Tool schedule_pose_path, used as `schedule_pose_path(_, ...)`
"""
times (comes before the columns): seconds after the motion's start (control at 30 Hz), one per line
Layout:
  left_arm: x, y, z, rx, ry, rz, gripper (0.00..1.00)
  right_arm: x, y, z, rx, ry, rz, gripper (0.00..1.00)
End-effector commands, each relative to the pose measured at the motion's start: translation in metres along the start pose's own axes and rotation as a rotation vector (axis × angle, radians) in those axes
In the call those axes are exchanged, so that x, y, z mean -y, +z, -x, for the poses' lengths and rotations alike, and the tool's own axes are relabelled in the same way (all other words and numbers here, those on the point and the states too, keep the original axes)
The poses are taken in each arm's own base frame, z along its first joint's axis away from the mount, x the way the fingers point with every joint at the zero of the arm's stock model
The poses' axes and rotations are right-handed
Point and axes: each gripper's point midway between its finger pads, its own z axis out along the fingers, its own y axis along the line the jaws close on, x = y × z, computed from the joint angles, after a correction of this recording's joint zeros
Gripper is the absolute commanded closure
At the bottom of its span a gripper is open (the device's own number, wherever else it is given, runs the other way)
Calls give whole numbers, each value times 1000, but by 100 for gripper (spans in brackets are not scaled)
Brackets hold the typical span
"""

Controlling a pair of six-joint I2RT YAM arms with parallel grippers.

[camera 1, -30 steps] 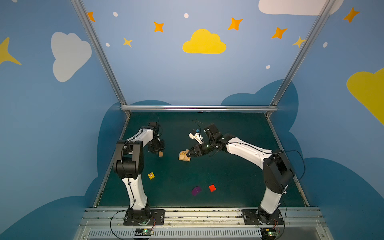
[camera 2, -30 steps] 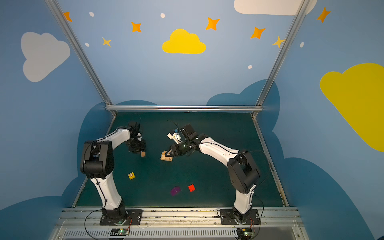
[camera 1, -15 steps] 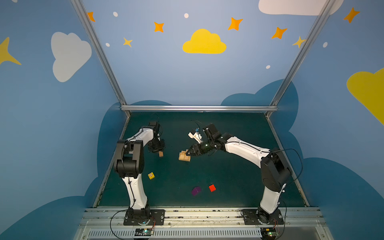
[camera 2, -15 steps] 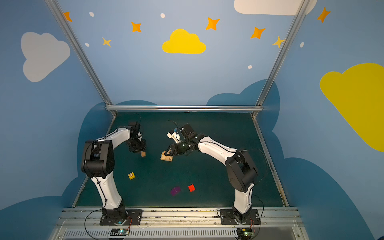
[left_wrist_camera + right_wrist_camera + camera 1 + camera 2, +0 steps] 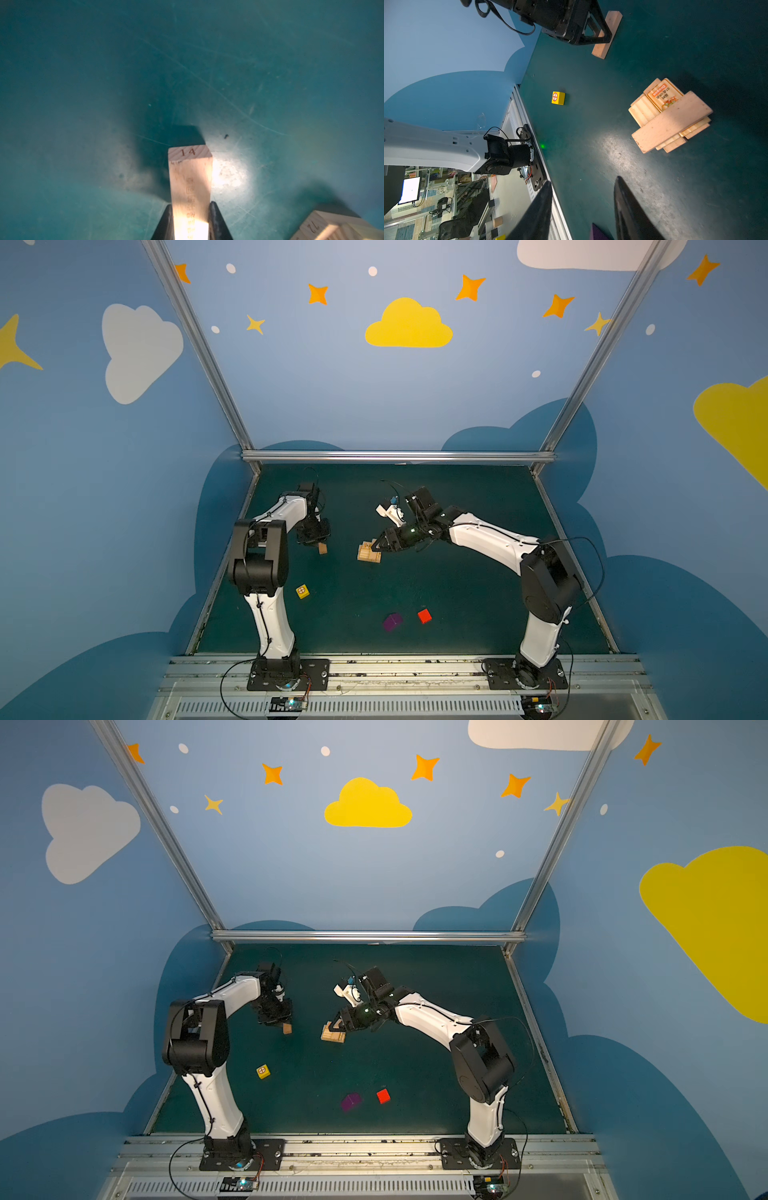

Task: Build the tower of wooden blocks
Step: 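Close the left gripper on the block marked 14, then lift the block marked 14 and carry it over the Dragon stack with the left gripper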

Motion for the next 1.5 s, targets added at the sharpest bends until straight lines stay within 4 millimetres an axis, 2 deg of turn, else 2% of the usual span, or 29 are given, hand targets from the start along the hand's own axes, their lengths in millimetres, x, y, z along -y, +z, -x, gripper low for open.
schedule_pose_path(0.0,1,1,-3,-30,11,-5,76,-3,1,4,3,-13,9,56)
schedule_pose_path(0.8,11,-16,6,43,16,-54,77,-3,-2,5,4,-1,7,56)
schedule_pose_path(1.1,27,-29,7,82,30,-118,77,-5,-4,5,7,-2,-2,56)
schedule_pose_path(1.47,67,-50,-1,118,96,-206,77,-5,-9,5,17,-11,-17,56)
